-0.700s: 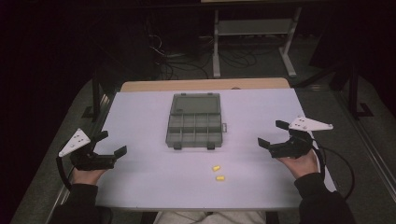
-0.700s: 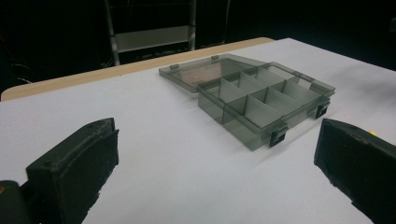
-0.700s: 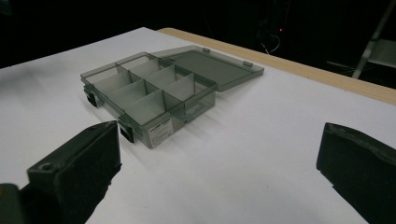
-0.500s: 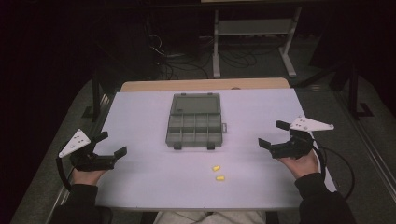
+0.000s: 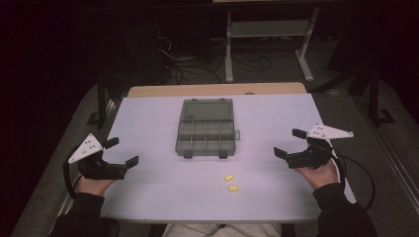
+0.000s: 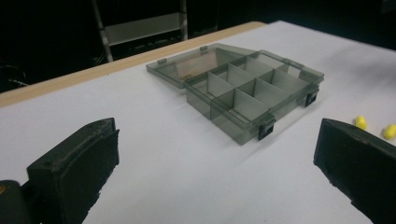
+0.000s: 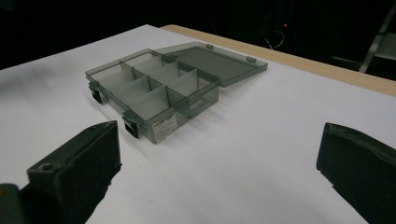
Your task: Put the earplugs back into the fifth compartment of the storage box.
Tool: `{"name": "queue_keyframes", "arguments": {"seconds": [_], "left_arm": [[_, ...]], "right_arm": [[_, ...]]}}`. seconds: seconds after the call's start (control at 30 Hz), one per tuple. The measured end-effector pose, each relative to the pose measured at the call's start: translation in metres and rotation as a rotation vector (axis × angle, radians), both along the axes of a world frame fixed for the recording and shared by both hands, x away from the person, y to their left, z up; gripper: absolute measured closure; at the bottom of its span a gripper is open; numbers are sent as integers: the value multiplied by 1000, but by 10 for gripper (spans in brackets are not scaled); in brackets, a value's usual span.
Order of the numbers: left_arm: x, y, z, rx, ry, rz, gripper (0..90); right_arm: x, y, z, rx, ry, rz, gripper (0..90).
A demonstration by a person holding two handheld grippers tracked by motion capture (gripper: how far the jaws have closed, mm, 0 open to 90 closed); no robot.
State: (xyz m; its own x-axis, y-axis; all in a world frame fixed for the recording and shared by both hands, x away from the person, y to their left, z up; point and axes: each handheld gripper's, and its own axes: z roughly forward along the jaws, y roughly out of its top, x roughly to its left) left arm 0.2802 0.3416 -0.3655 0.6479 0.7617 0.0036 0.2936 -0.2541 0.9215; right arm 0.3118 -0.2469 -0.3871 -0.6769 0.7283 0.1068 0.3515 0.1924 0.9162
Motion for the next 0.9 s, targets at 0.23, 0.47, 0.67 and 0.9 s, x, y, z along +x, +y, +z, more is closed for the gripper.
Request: {"name": "queue_keyframes", "arguments": {"seconds": [0.23, 0.47, 0.67, 0.9], "left_arm": [[5, -20, 20, 87, -18, -69, 2], [11, -40, 40, 115, -34, -140, 2], [16, -52, 49, 138, -36, -178, 2], [24, -70, 51, 170, -15, -228, 2]], "right_arm": [[-1, 3, -1, -20, 9, 11, 0], [-1, 3, 0, -21, -1, 10, 0], [-2, 3, 0, -22, 1, 16, 0], [-2, 4, 0, -27, -1, 21, 0]]}}
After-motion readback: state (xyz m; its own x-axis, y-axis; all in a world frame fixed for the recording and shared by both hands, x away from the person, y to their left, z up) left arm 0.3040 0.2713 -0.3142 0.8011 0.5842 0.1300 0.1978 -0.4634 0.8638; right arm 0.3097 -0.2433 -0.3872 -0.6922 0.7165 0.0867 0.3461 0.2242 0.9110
